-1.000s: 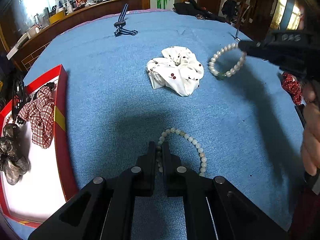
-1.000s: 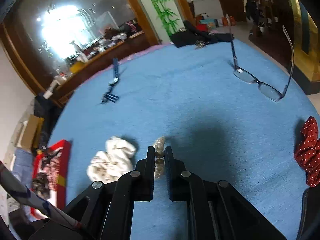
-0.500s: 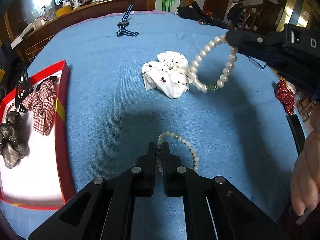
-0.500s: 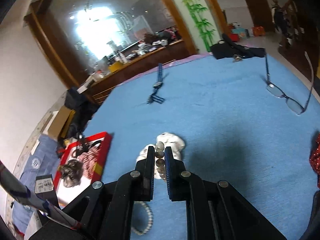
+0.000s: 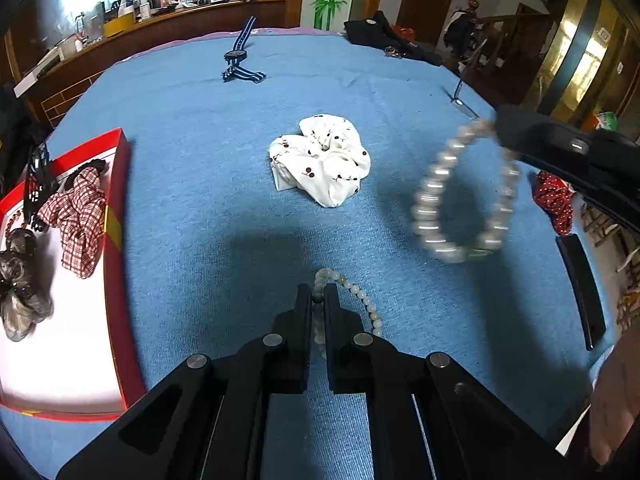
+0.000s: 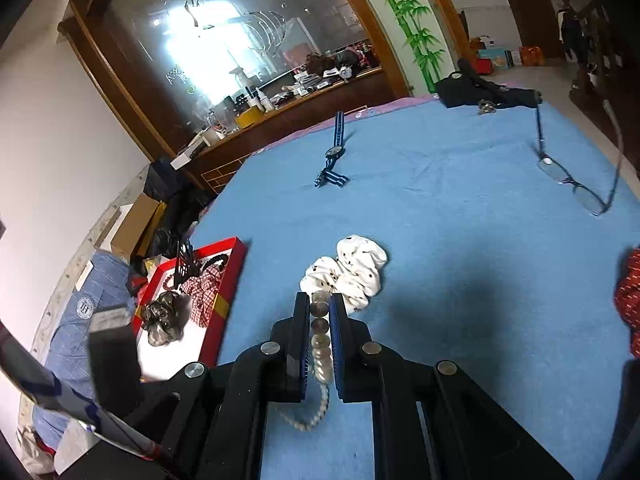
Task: Organize jewelry
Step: 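Carry both pearl bracelets into the white tray with both grippers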
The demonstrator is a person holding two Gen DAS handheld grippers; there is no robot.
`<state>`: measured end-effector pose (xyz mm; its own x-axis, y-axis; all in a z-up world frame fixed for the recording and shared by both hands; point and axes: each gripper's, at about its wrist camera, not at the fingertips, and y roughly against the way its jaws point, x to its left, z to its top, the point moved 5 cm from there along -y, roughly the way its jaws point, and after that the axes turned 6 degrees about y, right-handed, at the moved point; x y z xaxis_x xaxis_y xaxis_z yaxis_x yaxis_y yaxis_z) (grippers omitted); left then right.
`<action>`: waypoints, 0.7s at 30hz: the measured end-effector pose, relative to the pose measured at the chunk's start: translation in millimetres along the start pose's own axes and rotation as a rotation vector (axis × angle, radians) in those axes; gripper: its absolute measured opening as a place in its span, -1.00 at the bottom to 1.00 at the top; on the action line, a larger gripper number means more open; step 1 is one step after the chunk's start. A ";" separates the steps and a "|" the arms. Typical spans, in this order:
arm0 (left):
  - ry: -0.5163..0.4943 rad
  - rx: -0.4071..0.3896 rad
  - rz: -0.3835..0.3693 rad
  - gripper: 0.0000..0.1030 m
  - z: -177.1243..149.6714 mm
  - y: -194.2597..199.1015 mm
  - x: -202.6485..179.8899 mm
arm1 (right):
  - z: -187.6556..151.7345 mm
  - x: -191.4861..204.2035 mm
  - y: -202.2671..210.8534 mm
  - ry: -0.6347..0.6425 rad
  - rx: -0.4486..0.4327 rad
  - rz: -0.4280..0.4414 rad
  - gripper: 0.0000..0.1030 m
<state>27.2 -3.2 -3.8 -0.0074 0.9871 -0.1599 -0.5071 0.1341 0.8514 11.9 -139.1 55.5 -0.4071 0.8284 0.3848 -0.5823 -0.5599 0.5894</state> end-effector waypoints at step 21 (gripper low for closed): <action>-0.018 -0.119 -0.115 -0.90 -8.5 67.5 44.3 | -25.0 55.2 -8.9 0.007 0.046 -0.043 -0.80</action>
<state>-14.7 48.8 42.3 0.0718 0.9673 -0.2432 -0.6020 0.2364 0.7627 -23.0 -88.8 53.8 -0.3873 0.8512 0.3541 -0.5667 -0.5228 0.6369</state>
